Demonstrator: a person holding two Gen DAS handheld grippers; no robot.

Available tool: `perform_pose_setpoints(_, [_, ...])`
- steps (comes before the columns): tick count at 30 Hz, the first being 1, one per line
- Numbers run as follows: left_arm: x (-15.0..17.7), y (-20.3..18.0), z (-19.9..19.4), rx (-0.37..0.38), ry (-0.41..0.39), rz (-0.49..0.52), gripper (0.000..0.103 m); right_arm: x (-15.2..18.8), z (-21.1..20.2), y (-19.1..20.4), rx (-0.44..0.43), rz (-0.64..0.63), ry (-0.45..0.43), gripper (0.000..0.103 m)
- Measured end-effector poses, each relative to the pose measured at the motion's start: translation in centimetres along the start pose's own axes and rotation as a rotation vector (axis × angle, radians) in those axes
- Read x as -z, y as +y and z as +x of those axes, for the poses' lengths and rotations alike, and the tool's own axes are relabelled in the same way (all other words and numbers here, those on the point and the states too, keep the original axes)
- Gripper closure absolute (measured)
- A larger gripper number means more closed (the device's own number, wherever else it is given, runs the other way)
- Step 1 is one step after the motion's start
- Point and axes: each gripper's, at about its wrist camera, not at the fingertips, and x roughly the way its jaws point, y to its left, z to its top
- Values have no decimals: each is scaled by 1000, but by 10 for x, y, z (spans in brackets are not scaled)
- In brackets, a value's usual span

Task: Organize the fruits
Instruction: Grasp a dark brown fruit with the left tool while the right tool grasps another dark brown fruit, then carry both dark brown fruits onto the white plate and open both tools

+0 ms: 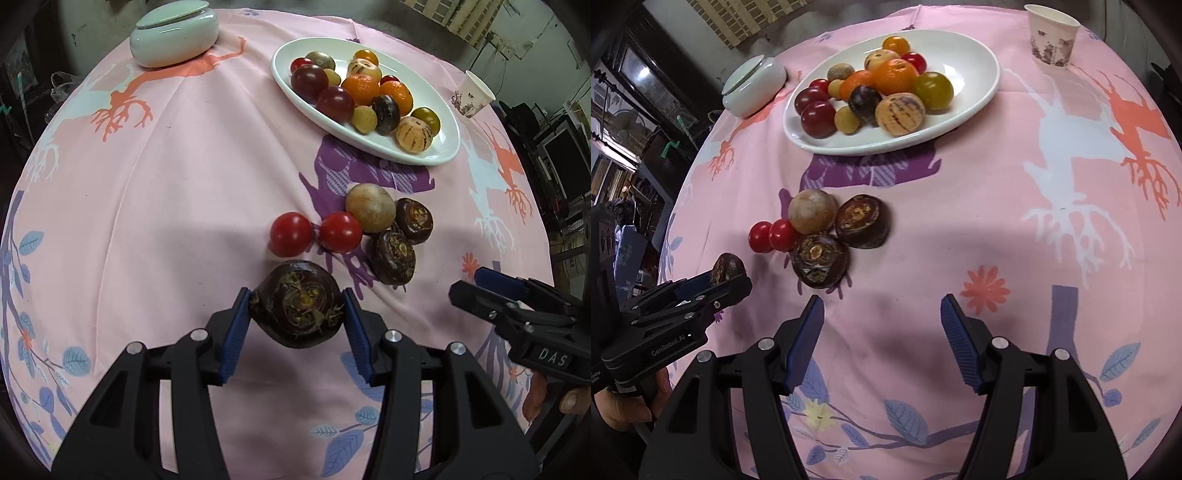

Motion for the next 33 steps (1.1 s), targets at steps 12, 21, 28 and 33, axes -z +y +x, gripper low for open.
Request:
perform_pose_setpoints(12, [-2, 26, -6, 0, -19, -60, 53, -16, 34, 48, -38, -114, 30, 41])
perform_pose_setpoints(21, [-5, 34, -3, 1, -18, -77, 53, -26, 56, 55, 7, -123, 48, 51])
perform_pose_setpoints(28, [-5, 33, -3, -3, -12, -79, 53, -27, 54, 60, 67, -181, 15, 60])
perform_pose_setpoints(33, [-6, 30, -10, -3, -23, -69, 53, -18, 31, 38, 41, -135, -8, 60])
